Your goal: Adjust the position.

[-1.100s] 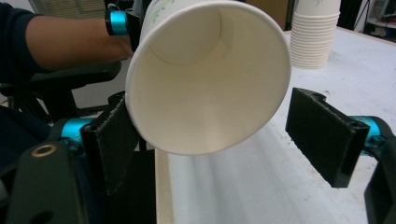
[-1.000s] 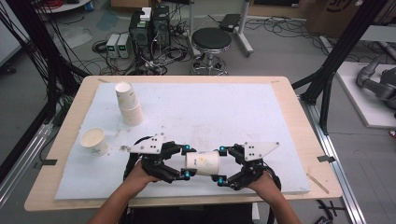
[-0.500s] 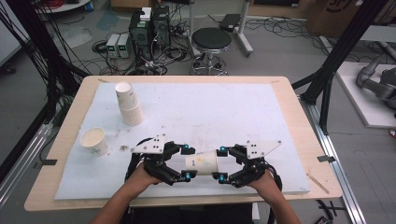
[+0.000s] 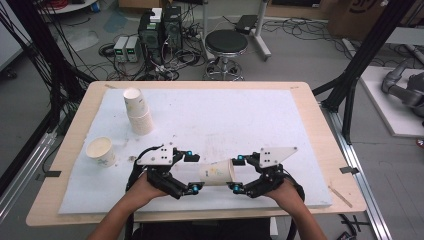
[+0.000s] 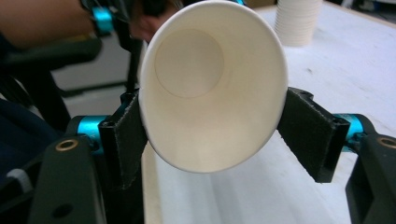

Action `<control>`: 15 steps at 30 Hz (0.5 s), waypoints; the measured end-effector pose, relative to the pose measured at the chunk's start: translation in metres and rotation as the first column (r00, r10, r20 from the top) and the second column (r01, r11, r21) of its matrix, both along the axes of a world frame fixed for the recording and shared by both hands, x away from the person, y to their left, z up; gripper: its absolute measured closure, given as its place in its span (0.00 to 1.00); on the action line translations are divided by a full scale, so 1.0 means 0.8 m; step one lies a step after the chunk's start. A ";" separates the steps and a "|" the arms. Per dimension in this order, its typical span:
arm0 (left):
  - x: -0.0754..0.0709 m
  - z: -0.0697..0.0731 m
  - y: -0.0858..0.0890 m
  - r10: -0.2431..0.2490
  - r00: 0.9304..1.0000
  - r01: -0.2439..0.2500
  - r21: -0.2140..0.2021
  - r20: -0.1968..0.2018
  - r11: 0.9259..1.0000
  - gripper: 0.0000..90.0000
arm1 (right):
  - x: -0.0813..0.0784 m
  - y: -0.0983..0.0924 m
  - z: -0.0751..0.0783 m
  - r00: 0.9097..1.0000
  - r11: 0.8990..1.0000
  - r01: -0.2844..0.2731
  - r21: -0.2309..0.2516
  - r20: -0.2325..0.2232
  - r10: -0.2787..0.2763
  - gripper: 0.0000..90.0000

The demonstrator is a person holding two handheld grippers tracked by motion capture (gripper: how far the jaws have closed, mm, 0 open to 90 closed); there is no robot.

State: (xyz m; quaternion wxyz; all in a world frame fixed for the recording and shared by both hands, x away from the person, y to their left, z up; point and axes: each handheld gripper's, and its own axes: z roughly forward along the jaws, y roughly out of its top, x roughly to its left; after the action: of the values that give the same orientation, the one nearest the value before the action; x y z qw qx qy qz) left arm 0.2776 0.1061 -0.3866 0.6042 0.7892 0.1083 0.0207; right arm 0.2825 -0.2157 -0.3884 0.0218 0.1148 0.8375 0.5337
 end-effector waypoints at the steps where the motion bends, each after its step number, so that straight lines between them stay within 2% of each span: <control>1: -0.001 0.002 -0.001 0.010 1.000 -0.010 0.028 0.013 1.000 0.18 | 0.001 0.002 0.002 1.000 1.000 0.003 -0.021 0.005 -0.003 0.30; 5: 0.001 0.003 -0.004 0.024 0.999 -0.027 0.100 0.030 0.995 0.18 | 0.006 0.011 0.012 1.000 0.991 0.015 -0.135 0.026 -0.012 0.30; 7: 0.002 0.002 -0.006 0.033 0.999 -0.037 0.124 0.033 0.992 0.18 | 0.009 0.015 0.019 0.998 0.984 0.014 -0.178 0.058 -0.004 0.30; 8: 0.003 0.002 -0.007 0.035 0.998 -0.041 0.148 0.043 0.988 0.18 | 0.009 0.017 0.021 0.998 0.982 0.012 -0.190 0.065 0.000 0.30; 11: 0.004 0.001 -0.011 0.031 0.999 -0.038 0.175 0.043 0.984 0.18 | 0.012 0.024 0.031 0.997 0.972 -0.001 -0.236 0.078 0.020 0.30; 15: 0.006 0.000 -0.016 0.030 0.998 -0.041 0.217 0.052 0.975 0.18 | 0.014 0.035 0.040 0.994 0.947 -0.010 -0.321 0.103 0.046 0.30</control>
State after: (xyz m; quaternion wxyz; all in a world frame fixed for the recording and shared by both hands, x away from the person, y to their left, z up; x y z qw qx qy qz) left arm 0.2825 0.0932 -0.3868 0.5159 0.8479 0.1046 0.0623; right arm 0.2934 -0.1874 -0.3561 0.0782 0.0686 0.9120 0.3968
